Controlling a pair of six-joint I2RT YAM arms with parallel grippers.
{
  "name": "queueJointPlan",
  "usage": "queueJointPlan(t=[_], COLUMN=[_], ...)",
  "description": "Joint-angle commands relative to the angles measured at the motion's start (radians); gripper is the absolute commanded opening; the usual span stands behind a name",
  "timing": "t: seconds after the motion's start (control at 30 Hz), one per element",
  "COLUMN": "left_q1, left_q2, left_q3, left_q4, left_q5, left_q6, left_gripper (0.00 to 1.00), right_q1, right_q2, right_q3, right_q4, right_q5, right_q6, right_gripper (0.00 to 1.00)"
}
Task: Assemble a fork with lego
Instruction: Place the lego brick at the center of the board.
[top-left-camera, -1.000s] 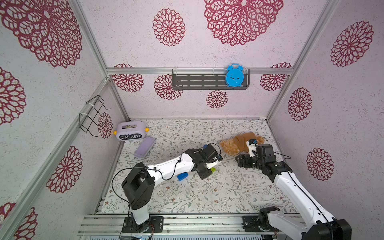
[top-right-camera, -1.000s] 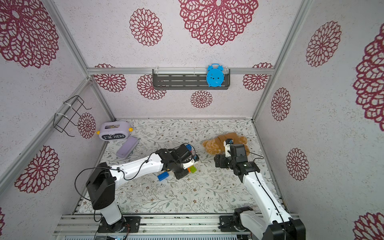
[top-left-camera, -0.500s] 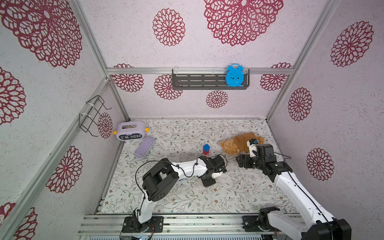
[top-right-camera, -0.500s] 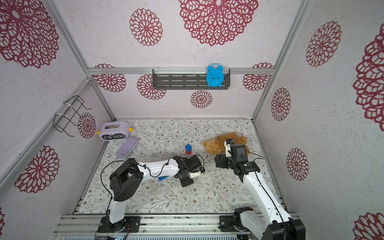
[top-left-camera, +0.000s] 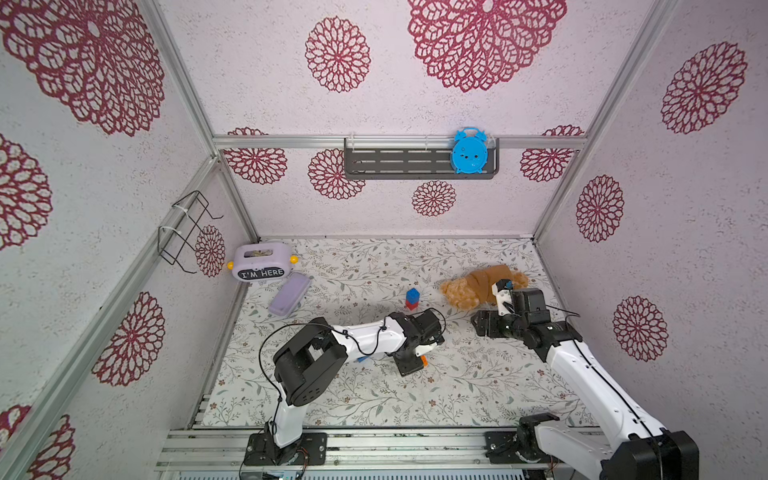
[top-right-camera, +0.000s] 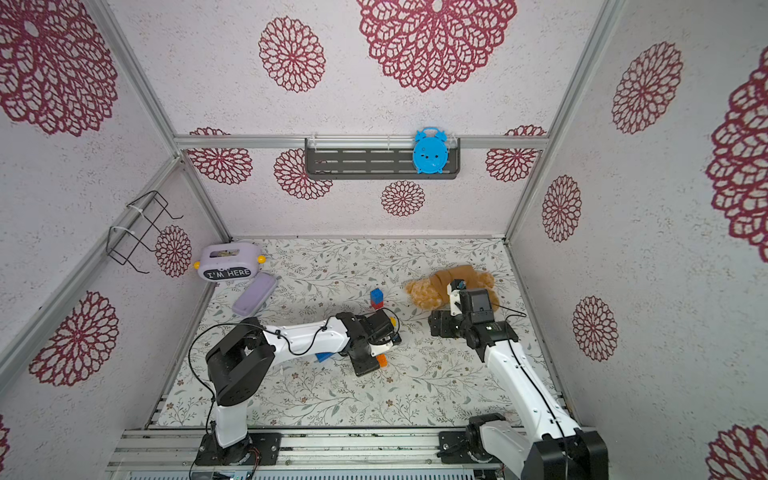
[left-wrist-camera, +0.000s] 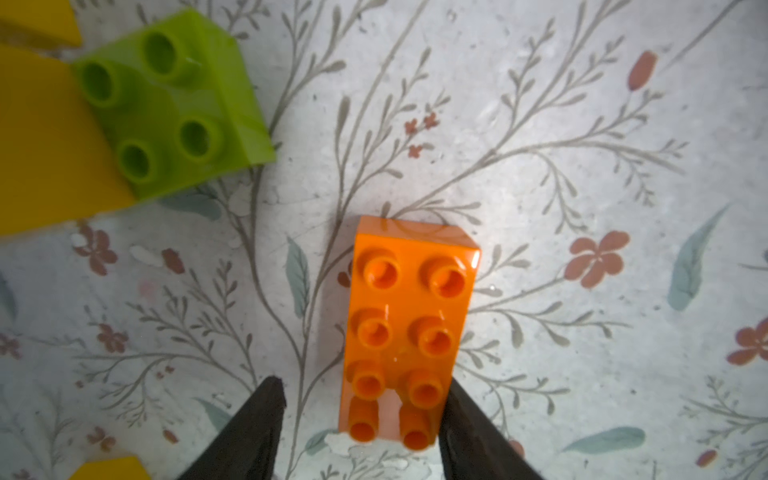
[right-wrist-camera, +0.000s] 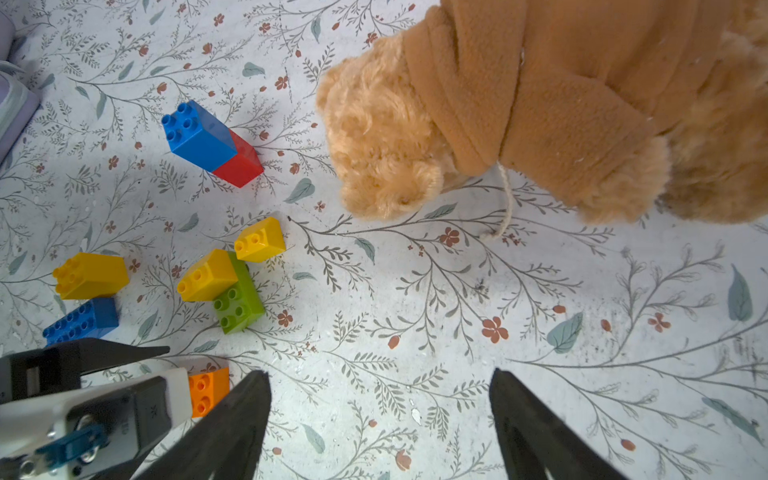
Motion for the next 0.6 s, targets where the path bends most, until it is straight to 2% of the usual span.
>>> queueJointPlan(t=[0.0, 0.2, 0.3, 0.43, 0.57], left_q1=[0.018, 0.054, 0.061, 0.08, 0.085], left_q2=[-0.031, -0.046, -0.069, -0.172, -0.307], left_q3=[-0.015, -0.027, -0.041, -0.115, -0.214], left_q4=[0.013, 0.039, 0.052, 0.133, 0.218], left_q5=[-0.024, -0.034, -0.045, -0.02, -0.004], left_q6=[0.001, -0.015, -0.021, -0.054, -0.102], left_gripper=[0.62, 0.62, 0.62, 0.65, 0.66], right_q1=[-0.005, 0.003, 0.032, 0.095, 0.188], right_q2=[0.005, 0.062, 0.085, 0.127, 0.222], right_q3=[0.037, 0.064, 0.072, 0.086, 0.142], right_q4=[-0.02, -0.071, -0.084, -0.084, -0.127], right_q5=[-0.009, -0.051, -0.045, -0.059, -0.036], right_q6=[-0.005, -0.035, -0.034, -0.029, -0.045], right_gripper=[0.85, 0.76, 0.75, 0.73, 0.66])
